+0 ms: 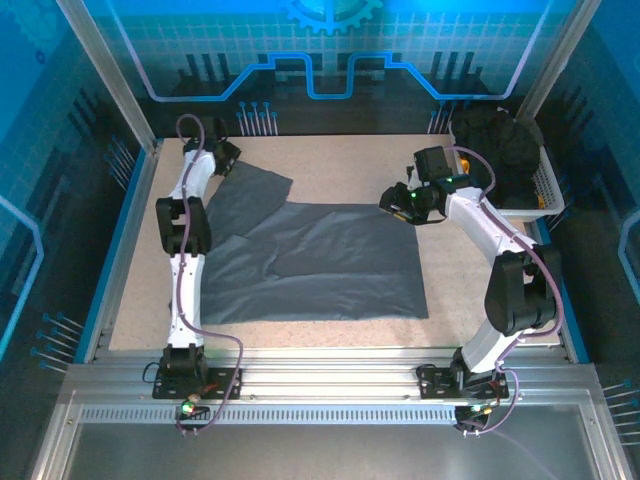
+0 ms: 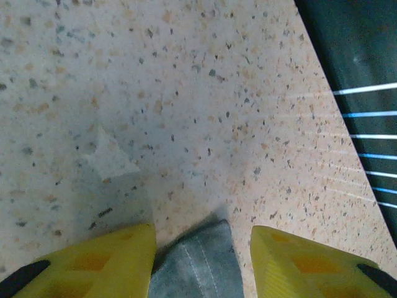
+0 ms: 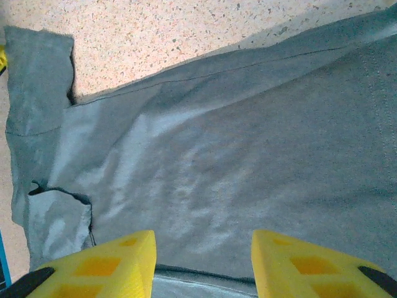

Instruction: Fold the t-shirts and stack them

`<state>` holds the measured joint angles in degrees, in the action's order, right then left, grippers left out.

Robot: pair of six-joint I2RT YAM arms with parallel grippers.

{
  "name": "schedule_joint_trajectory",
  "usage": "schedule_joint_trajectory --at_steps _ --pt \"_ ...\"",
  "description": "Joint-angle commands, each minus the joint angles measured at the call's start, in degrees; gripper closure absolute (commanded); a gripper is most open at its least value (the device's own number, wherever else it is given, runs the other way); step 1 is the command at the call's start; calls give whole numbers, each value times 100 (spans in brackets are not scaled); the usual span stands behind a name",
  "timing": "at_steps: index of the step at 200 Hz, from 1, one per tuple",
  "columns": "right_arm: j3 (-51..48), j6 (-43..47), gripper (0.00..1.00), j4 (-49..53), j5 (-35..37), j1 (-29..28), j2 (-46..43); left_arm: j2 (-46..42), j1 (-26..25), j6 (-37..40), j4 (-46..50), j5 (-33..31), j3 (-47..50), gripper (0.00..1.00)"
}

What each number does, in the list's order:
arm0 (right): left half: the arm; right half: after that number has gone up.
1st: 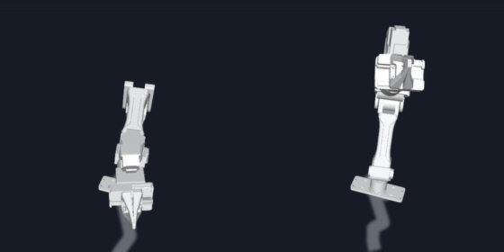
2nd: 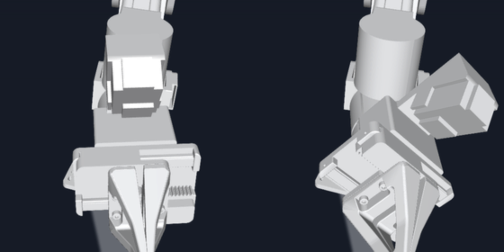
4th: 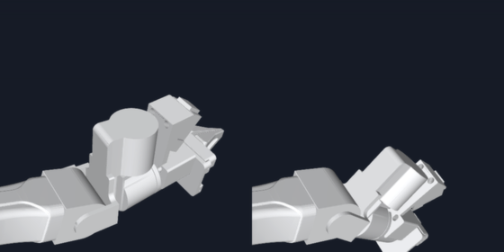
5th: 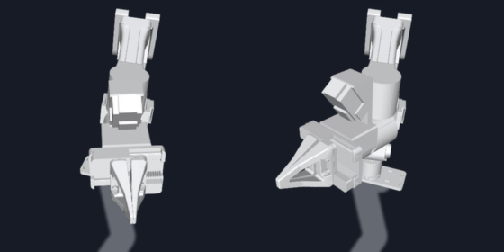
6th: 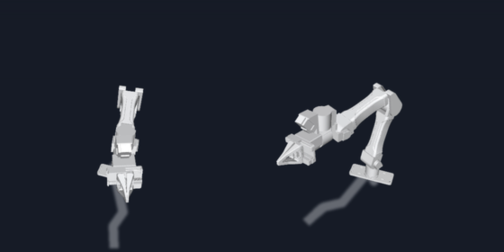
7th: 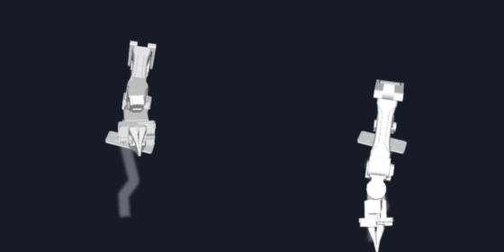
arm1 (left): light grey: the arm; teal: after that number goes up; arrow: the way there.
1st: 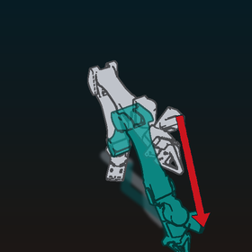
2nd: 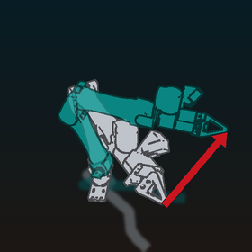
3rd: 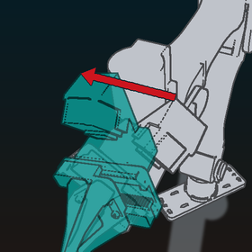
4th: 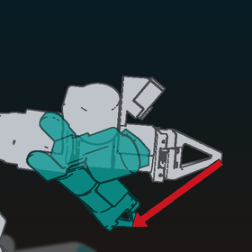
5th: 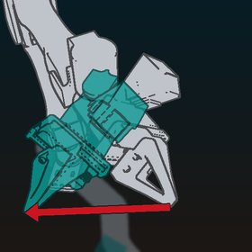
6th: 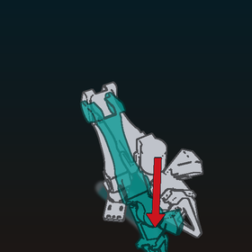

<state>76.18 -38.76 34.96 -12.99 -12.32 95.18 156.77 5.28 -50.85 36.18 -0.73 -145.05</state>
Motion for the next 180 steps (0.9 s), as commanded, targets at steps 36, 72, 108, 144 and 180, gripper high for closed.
schedule_joint_trajectory --at_steps 36,72,108,144,180 --pt "-43 63 54 -243 -296 125 30 -22 -472 609 2111 -147 -23 52" --pt "-309 10 54 -389 -301 168 -116 -49 -484 777 3002 -756 -48 54" --pt "-333 4 54 -346 -106 220 -123 29 -528 919 3174 -686 7 64" --pt "-129 -243 54 -376 495 300 128 -41 -528 948 2807 -555 -43 94" --pt "688 -626 54 166 1543 334 888 -520 -583 1004 2439 -644 41 100"
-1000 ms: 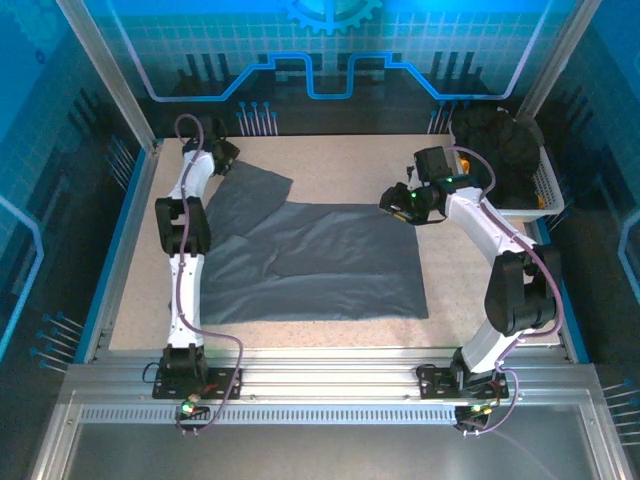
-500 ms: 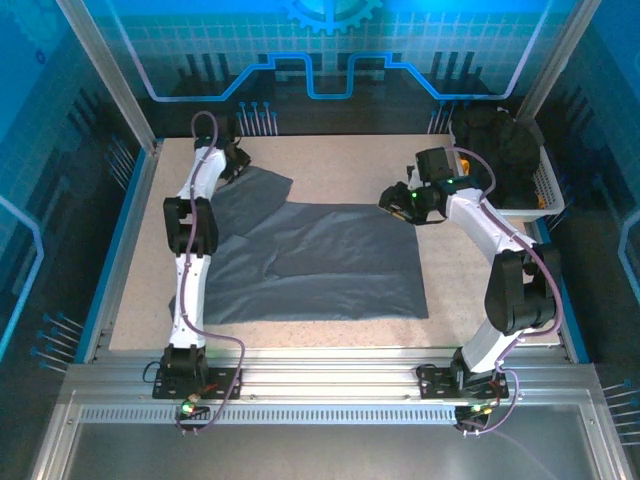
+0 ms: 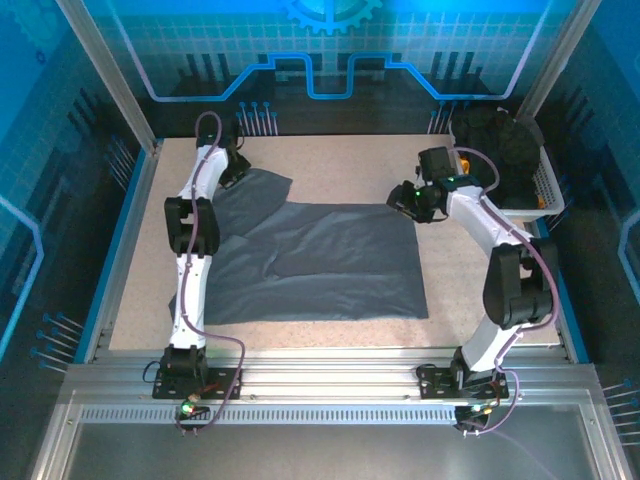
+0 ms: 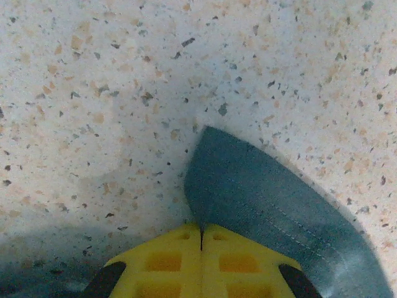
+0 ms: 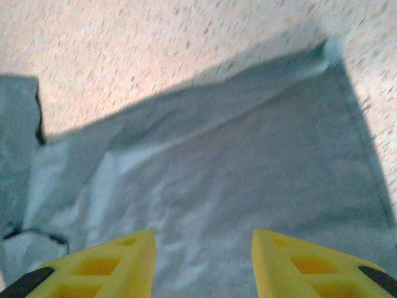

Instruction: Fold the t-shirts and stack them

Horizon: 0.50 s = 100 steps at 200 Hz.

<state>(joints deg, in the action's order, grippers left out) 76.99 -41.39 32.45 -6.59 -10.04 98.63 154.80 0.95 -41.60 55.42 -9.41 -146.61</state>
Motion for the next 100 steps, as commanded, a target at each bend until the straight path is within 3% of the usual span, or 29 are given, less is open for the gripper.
schedule_joint_trajectory --at_steps 1,50,100 --pt "646 -380 54 445 939 112 582 -347 -153 81 497 222 204 100" --pt "2118 -1234 57 1562 1234 383 2039 -1972 -201 30 -848 137 1869 100" --pt "2841 -1815 57 1829 917 415 2758 -2695 -192 236 -1470 669 2800 100"
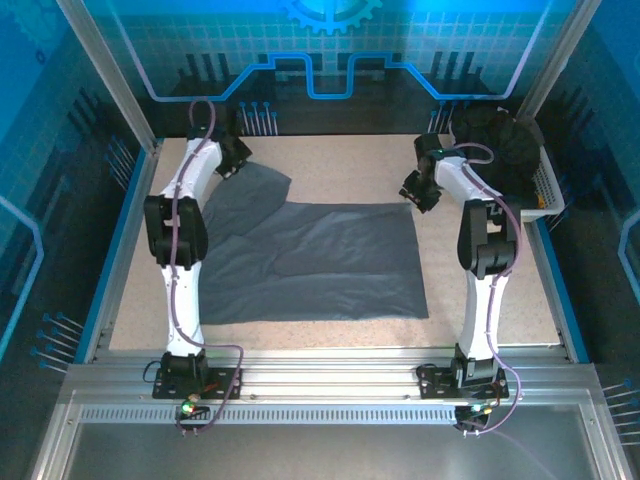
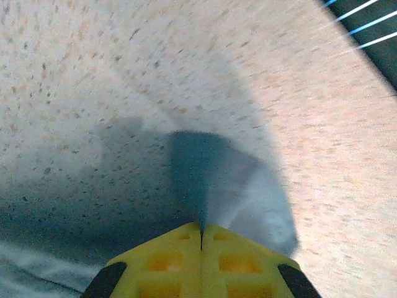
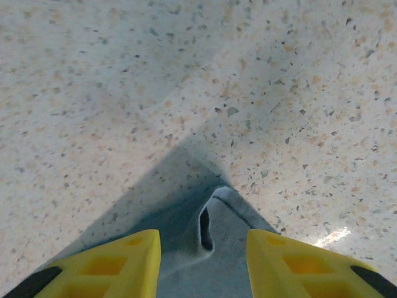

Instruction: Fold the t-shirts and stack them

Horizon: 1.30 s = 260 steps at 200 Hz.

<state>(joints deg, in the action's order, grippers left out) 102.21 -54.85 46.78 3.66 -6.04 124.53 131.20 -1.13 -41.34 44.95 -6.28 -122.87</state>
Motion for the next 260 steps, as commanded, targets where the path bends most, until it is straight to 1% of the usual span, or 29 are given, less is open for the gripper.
schedule_joint_trajectory --at_steps 1,21,43,68,84,104,123,140,162,181,211,234,260 --pt "326 -484 57 394 -114 15 172 -351 16 216 -442 369 446 100" --pt "440 -702 56 428 -221 25 294 -641 16 214 -732 594 895 100" --pt "450 -940 56 390 -374 64 412 -927 16 190 -906 671 1273 100" --pt "423 -1126 60 226 -553 94 492 -1167 16 226 -1042 791 1559 100" --pt "473 -1183 65 156 -643 94 552 -1299 16 262 -1110 896 1718 100" --pt "577 -1229 75 209 -709 93 616 -1452 11 281 -1077 918 1879 100" --pt "565 -1224 89 296 -593 86 542 -1666 16 317 -1033 877 2074 100" --pt "485 -1118 100 270 -492 76 405 -1950 16 392 -993 818 2308 100" --pt "345 -877 100 226 -443 51 180 -2448 16 448 -810 633 2735 100" --pt "80 -658 100 185 -463 16 -108 -3092 7 391 -755 377 3498 100" --pt "-834 -571 100 -46 -553 -29 -761 -4249 7 255 -780 -130 4838 100" --pt "-1553 -588 100 -172 -669 -65 -1188 -4973 15 169 -518 -361 5431 100" --pt "-2100 -549 100 -209 -674 -107 -1624 -5718 29 118 -206 -661 5871 100"
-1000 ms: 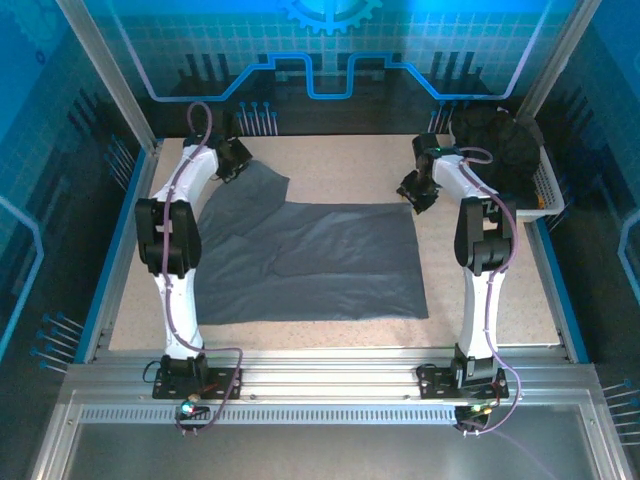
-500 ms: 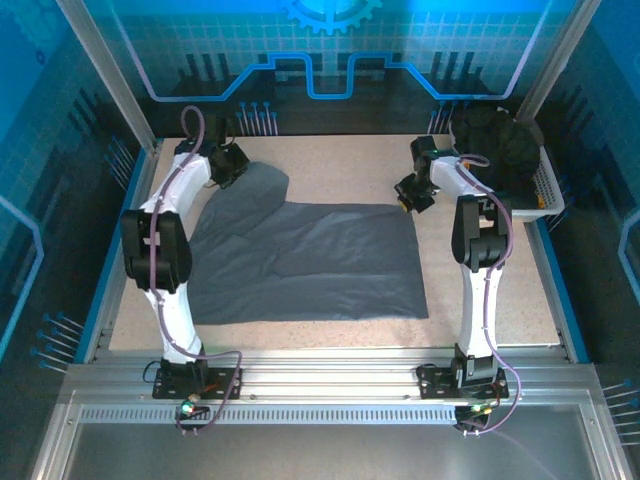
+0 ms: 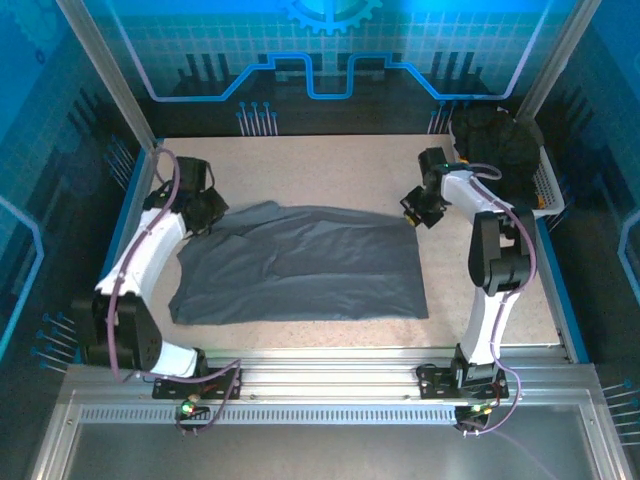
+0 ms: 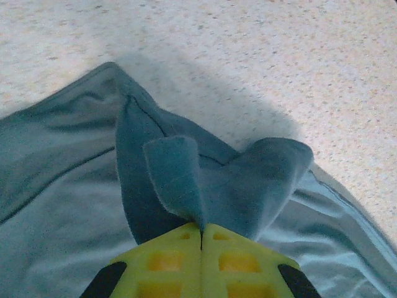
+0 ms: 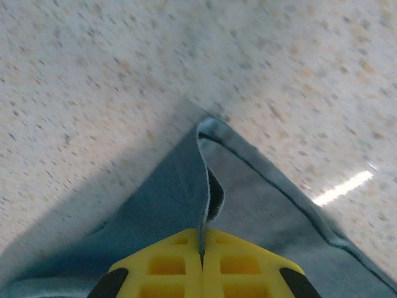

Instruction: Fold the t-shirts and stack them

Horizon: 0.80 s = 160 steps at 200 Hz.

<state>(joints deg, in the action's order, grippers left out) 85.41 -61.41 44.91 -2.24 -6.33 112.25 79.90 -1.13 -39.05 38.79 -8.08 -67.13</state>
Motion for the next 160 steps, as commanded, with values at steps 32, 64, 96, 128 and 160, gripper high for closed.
schedule_joint_trajectory --at_steps 32,64,96,128,160 --pt "-962 234 100 25 -71 -60 -837 -1149 77 -247 960 -981 480 100" --pt "-1465 243 100 -118 -125 -52 -1188 -1606 86 -439 1266 -1498 540 100" --pt "-1670 276 100 -83 -104 -68 -1366 -1850 86 -632 1664 -1878 606 100" --pt "-2038 231 100 -112 -155 -79 -1516 -2120 86 -1042 1959 -1919 1025 100" --pt "-2377 230 100 -183 -204 -99 -1601 -2338 86 -1579 2109 -1711 1551 100"
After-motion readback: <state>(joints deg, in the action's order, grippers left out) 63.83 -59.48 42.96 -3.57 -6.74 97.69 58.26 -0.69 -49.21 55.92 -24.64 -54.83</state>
